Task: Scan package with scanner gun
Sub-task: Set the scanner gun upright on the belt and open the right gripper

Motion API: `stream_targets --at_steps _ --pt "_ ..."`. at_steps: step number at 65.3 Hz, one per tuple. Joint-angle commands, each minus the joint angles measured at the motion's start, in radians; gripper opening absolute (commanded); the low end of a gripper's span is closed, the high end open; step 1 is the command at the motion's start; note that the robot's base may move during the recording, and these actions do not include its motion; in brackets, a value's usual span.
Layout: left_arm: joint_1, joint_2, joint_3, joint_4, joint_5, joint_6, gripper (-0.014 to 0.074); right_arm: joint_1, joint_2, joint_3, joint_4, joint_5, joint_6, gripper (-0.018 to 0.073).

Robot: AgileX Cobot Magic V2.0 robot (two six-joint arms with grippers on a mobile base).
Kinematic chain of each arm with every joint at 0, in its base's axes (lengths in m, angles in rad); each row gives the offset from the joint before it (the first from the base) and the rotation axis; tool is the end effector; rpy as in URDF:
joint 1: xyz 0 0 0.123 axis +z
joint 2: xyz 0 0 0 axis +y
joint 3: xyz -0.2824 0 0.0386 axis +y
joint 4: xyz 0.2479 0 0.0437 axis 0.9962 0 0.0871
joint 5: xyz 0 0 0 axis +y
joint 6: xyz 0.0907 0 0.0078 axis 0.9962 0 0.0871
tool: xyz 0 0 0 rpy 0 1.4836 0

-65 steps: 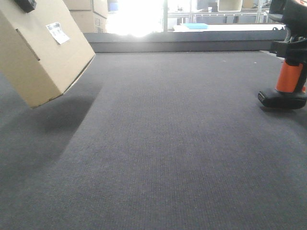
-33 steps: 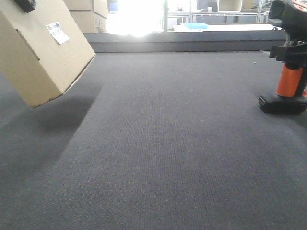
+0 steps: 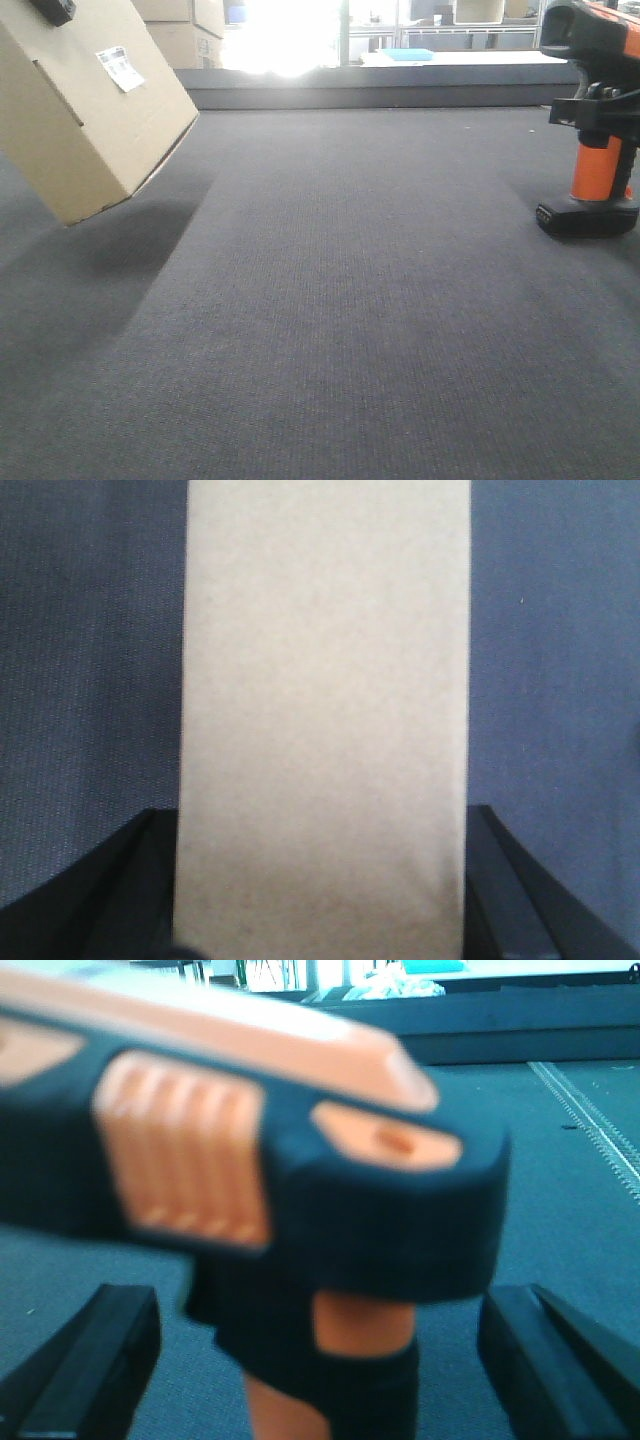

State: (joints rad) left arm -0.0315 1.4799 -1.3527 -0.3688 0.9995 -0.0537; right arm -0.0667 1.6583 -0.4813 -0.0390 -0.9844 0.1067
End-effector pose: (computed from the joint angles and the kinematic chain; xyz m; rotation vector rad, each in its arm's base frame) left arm 0.3094 -0.0374 0.3462 -0.1788 2.5803 -0.5055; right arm 0.2886 -0.0163 0.1791 0.1027 1.6735 0.0411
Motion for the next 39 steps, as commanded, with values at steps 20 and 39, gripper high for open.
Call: stream_targets --at_steps 20,39 --pt "-0.004 -0.007 -0.012 -0.011 -0.019 0.002 0.0171 -0.003 -0.005 -0.004 -0.004 0.023 0.001 0.0569" --pt "-0.004 -0.007 -0.012 -0.011 -0.019 0.002 0.0171 -0.003 -0.035 0.065 -0.036 -0.008 0.001 0.0569"
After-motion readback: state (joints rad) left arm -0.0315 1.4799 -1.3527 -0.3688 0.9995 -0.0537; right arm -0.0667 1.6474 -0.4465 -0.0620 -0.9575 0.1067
